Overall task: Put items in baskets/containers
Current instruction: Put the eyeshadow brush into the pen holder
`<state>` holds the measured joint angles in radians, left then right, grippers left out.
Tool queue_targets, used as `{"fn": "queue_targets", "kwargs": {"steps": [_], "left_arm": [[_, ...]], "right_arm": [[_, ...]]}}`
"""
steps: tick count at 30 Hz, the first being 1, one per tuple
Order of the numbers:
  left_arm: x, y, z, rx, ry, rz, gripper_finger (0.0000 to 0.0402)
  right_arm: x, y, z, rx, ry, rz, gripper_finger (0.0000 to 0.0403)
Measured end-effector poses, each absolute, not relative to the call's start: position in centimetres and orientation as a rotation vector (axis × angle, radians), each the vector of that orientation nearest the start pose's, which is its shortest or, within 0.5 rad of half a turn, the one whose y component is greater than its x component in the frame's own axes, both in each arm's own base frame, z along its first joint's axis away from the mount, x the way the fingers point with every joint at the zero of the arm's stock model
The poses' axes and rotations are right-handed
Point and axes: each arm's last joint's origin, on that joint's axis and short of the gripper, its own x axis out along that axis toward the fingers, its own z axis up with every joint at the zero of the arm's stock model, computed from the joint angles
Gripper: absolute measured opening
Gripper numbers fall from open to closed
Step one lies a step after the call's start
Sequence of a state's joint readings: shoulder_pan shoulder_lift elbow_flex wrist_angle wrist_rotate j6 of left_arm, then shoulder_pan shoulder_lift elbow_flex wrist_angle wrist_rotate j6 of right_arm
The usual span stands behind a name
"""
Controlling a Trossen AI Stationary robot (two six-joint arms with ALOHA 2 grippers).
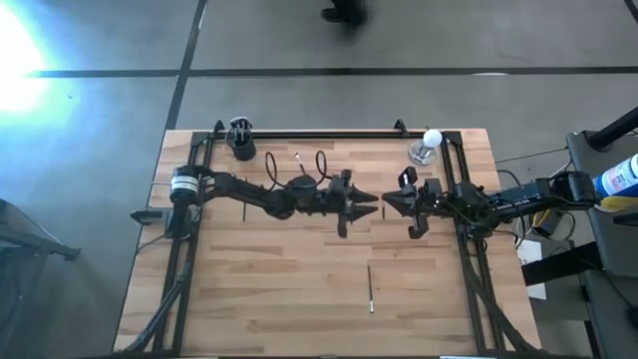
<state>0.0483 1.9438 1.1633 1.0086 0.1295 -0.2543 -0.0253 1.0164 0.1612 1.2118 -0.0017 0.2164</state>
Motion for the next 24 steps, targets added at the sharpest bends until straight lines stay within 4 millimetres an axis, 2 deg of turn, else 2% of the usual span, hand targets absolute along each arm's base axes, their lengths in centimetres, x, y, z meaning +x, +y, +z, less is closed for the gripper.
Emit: {"fn": "queue_targets", "kwargs": {"steps": [8,18,21,24], "left_arm": [[42.8,1.7,24.6,-0.211,-0.228,-0.109,0.0133],[43.0,1.0,25.1,-0.149,-0.23,-0.188,0.0132],[43.0,0.9,25.1,-0.14,-0.227,-0.195,0.0118],[43.0,0.9,25.0,-0.128,-0.224,-0.208,0.0084]], "right_arm": [[18.1,-0.2,21.9,0.204,-0.359,0.057,0.0008],[19.9,0.3,22.0,0.193,-0.319,0.102,0.0008],[20.1,0.4,22.0,0.19,-0.32,0.113,0.0008],[20.0,0.4,22.1,0.191,-0.335,0.127,0.0008]]}}
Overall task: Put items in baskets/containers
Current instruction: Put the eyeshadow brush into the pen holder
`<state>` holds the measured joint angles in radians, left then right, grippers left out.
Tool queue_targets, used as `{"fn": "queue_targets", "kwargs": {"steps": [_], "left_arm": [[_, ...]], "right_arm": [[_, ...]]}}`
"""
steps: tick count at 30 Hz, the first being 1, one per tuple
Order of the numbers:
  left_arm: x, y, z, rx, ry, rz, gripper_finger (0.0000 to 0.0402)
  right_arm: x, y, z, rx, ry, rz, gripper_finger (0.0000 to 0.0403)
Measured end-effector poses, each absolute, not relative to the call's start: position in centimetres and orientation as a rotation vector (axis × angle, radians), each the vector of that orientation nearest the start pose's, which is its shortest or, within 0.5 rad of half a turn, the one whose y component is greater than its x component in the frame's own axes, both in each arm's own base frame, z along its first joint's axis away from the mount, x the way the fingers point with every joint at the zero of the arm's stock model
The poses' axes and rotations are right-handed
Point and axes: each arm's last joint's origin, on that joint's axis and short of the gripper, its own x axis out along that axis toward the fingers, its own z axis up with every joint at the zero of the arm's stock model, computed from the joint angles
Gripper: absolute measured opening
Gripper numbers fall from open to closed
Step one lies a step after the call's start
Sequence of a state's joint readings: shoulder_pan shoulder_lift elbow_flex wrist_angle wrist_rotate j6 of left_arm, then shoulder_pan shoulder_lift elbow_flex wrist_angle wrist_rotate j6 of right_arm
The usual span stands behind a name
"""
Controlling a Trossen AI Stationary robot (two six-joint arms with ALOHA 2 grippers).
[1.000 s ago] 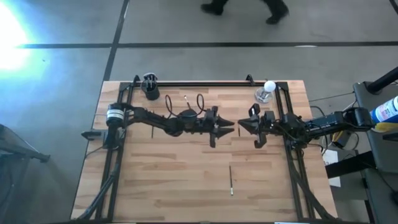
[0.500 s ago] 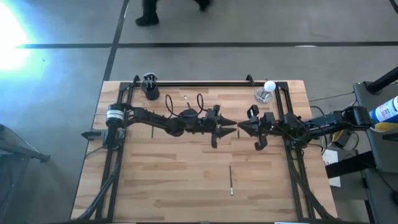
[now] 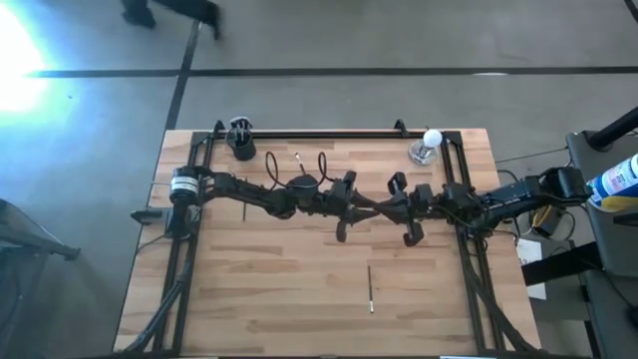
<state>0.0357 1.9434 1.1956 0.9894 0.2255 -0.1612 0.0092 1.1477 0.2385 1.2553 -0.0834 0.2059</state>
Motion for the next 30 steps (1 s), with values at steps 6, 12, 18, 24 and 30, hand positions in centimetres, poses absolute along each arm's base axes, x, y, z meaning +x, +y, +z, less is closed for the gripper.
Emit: {"fn": "queue_targets", "kwargs": {"steps": [6,12,18,24,30], "left_arm": [[42.9,0.7,24.8,-0.118,-0.211,-0.253,0.0014],[42.6,1.2,25.0,-0.112,-0.121,-0.17,0.0015],[40.6,2.8,26.7,-0.063,-0.032,0.043,0.0013],[36.0,4.7,27.4,-0.06,0.035,0.274,0.0013],[29.4,7.0,26.5,-0.053,0.057,0.581,0.0012]], "right_arm": [[19.9,0.4,22.0,0.212,-0.348,0.119,0.0008],[19.6,0.2,21.5,0.227,-0.337,0.042,0.0028],[19.1,0.1,20.8,0.176,-0.313,0.005,0.0066],[19.1,0.0,20.5,0.12,-0.291,-0.007,0.0059],[19.2,0.0,20.4,0.075,-0.277,-0.014,0.0026]]}}
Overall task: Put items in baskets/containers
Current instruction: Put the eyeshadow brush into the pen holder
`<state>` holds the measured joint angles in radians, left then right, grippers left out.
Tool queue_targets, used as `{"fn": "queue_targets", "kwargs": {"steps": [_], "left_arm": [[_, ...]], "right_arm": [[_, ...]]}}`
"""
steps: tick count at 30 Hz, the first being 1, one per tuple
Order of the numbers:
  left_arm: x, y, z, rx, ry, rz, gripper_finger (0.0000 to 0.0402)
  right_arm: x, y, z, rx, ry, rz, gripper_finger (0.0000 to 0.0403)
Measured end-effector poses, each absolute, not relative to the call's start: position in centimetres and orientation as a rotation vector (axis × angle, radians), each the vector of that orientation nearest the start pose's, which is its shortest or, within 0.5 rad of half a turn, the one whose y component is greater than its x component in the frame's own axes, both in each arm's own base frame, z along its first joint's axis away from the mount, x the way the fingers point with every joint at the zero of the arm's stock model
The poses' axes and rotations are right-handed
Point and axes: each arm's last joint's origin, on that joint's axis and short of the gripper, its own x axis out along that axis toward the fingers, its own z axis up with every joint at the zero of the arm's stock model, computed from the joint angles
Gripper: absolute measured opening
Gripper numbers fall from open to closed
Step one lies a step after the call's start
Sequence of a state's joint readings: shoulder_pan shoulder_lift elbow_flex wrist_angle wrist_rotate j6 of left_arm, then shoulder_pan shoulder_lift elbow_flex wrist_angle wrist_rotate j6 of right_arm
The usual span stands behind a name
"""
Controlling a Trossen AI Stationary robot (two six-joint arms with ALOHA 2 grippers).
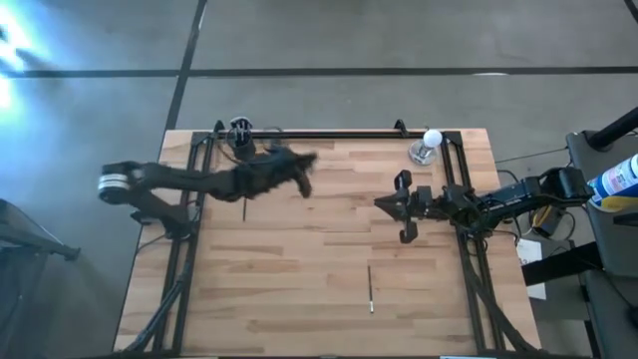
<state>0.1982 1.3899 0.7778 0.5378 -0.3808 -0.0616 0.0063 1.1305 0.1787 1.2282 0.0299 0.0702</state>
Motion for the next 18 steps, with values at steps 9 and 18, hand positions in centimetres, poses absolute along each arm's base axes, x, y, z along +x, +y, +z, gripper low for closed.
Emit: {"fn": "queue_targets", "kwargs": {"steps": [9,18], "left_arm": [[19.5,12.8,25.1,-0.119,0.033,1.009,0.0012],[14.6,17.2,22.8,-0.121,0.096,1.304,0.0012]], "right_arm": [[19.2,0.0,20.3,0.048,-0.262,-0.018,0.0009],[19.2,0.0,20.2,0.027,-0.257,-0.021,0.0008]]}}
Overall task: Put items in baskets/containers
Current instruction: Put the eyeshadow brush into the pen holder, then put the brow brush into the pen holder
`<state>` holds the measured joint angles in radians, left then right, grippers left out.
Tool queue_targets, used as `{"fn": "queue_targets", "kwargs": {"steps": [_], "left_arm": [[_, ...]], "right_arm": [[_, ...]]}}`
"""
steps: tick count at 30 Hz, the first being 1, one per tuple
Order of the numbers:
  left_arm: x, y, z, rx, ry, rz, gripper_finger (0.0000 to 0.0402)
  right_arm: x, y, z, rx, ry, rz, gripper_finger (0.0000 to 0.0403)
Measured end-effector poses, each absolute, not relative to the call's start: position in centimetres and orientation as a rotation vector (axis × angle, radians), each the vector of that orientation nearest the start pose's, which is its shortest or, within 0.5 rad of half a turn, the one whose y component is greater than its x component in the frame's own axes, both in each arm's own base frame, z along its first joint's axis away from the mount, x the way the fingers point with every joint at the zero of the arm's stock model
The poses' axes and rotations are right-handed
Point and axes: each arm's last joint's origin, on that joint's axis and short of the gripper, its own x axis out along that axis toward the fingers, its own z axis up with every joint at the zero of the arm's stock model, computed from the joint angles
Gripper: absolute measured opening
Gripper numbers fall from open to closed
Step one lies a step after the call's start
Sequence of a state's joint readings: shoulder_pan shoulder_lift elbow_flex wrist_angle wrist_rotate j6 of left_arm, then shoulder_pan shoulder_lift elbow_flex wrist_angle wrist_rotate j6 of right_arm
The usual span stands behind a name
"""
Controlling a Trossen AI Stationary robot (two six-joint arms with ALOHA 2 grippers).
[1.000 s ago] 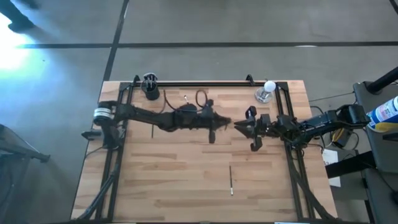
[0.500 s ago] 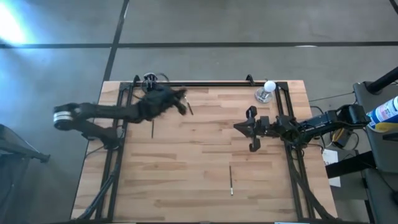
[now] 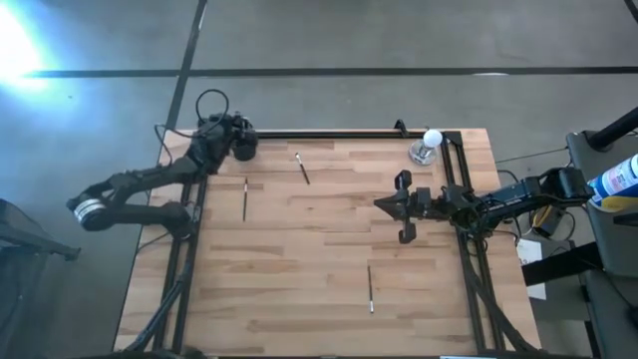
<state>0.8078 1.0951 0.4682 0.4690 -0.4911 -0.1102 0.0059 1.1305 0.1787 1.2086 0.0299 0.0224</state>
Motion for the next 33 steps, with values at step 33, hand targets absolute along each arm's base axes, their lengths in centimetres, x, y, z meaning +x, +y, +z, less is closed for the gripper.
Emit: {"fn": "queue_targets", "kwargs": {"steps": [33], "left_arm": [[16.1,12.7,25.2,-0.4,0.398,1.121,0.0101]], "right_arm": [[19.4,0.0,19.7,0.03,-0.201,-0.02,0.0008]]}}
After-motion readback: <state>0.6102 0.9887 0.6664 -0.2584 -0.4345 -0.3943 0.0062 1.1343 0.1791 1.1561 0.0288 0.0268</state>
